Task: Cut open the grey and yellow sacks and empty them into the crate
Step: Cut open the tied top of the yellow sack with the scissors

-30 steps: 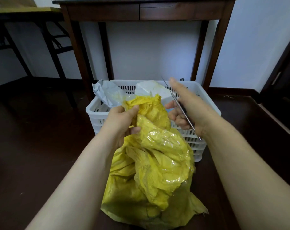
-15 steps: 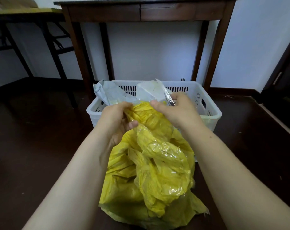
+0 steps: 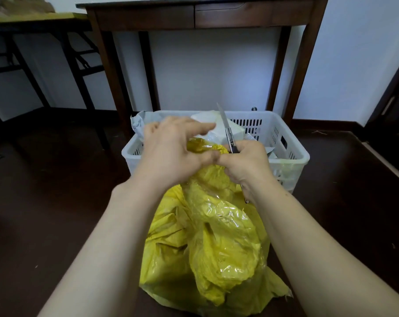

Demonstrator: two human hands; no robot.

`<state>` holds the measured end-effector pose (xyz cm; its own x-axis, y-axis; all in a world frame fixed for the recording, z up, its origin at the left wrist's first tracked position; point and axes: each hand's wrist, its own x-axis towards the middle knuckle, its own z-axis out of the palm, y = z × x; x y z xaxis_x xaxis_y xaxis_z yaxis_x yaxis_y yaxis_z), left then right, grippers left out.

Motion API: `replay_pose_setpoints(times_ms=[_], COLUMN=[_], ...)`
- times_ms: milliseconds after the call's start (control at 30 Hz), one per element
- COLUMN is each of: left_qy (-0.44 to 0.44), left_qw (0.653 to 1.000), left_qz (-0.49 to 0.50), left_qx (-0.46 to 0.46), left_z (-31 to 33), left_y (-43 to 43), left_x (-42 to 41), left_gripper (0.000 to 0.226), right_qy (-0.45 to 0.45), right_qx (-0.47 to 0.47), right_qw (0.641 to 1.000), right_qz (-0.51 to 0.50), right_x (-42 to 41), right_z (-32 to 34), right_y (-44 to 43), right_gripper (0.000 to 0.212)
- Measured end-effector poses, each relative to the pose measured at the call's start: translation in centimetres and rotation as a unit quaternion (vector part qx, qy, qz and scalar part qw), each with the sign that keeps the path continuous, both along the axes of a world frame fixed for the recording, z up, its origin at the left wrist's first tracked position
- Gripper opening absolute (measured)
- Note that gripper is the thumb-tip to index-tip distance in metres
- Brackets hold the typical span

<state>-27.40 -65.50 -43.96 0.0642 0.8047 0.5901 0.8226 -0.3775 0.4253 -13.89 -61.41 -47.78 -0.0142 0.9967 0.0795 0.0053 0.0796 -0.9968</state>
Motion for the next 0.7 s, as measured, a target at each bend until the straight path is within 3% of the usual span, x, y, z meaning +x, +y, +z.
replay_pose_setpoints(times_ms=[267, 433, 700], left_qy=[-0.019, -0.080, -0.114], left_qw=[0.999, 0.997, 0.993], left_qz=[-0.034, -0.009, -0.027], left_qx=[-0.028, -0.017, -0.020], left_z=[-1.6, -2.2, -3.2], left_y=[0.6, 0.8, 1.3], left_x=[-0.5, -0.9, -1.2], left_gripper=[0.036, 0.025, 0.021], right_qy=[0.094, 0.069, 0.079], right_qx=[-0.084, -0.033, 0.006], right_qw=[0.991, 0.994, 0.995], right_qz=[0.053, 0.080, 0.061], right_x=[1.1, 0.9, 0.6], right_z=[0.0, -0.2, -0.2], right_y=[0.2, 0.0, -0.4], right_gripper=[0.030, 0.010, 0.009])
